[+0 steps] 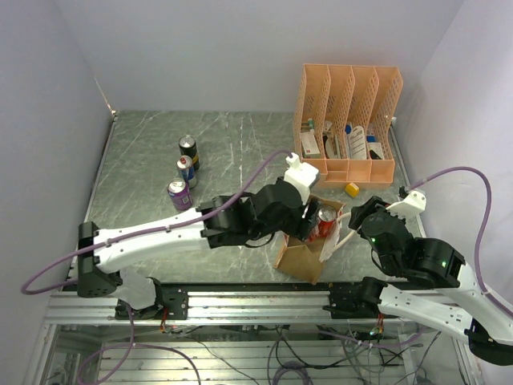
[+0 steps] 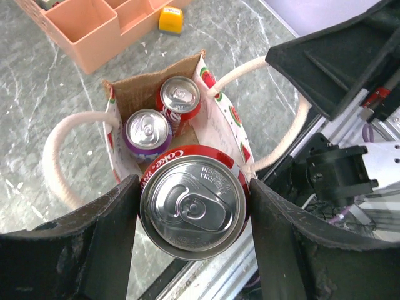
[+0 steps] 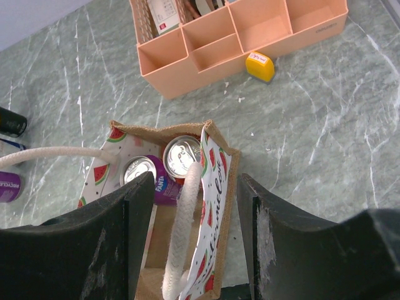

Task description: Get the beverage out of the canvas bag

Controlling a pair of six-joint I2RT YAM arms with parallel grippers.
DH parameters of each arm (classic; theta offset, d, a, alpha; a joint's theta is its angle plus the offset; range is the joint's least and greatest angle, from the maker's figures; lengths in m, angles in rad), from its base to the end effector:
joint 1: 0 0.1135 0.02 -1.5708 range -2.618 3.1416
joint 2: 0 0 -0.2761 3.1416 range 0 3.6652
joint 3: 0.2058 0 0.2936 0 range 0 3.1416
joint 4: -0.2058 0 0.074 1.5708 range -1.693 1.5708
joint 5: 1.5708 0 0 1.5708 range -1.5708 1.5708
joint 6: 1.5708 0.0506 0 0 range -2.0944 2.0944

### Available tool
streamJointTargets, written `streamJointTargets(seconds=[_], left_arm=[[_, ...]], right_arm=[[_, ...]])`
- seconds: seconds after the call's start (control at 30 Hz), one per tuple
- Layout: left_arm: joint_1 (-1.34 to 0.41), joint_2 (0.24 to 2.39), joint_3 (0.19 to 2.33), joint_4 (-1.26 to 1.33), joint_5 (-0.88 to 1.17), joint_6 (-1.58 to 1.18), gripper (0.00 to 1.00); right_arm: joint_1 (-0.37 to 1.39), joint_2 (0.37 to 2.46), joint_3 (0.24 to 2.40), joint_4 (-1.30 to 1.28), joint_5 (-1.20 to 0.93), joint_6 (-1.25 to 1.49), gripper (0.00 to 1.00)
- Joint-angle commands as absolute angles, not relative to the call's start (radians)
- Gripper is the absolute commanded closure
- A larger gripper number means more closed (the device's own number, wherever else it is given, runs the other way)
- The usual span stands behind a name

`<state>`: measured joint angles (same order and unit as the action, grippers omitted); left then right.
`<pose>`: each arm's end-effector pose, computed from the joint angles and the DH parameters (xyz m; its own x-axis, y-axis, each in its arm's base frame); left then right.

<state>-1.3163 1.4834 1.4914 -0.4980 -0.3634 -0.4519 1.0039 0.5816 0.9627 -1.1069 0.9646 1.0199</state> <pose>0.1155 -0.3728 0.3938 -0.4671 0.1745 -0.8668 0.6910 0.6836 -0.2348 0.0945 0.0710 0.3595 -0.3148 0.4094 -0.8563 0.2249 0.9087 0.3518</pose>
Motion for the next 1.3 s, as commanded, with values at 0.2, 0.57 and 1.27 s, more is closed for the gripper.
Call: streamJointTargets(seconds=[0.2,0.57,1.27], left_arm=[[-1.31,1.215,1.443,-0.688,-0.487,-0.551,0.93],[-1.309,0.948,1.155,-0.888,-0.749,-0.743,0.93],[-0.681,1.516,1.418,-0.405,-0.433,-0.217,0.93]], right_arm=[[1.008,0.571,0.961,-1.099,0.983,1.02,0.45],[1.009,0.599,0.962,-1.1,0.985,1.019,0.45],[1.008,0.656,0.971,-1.127,0.997,1.039,0.45]])
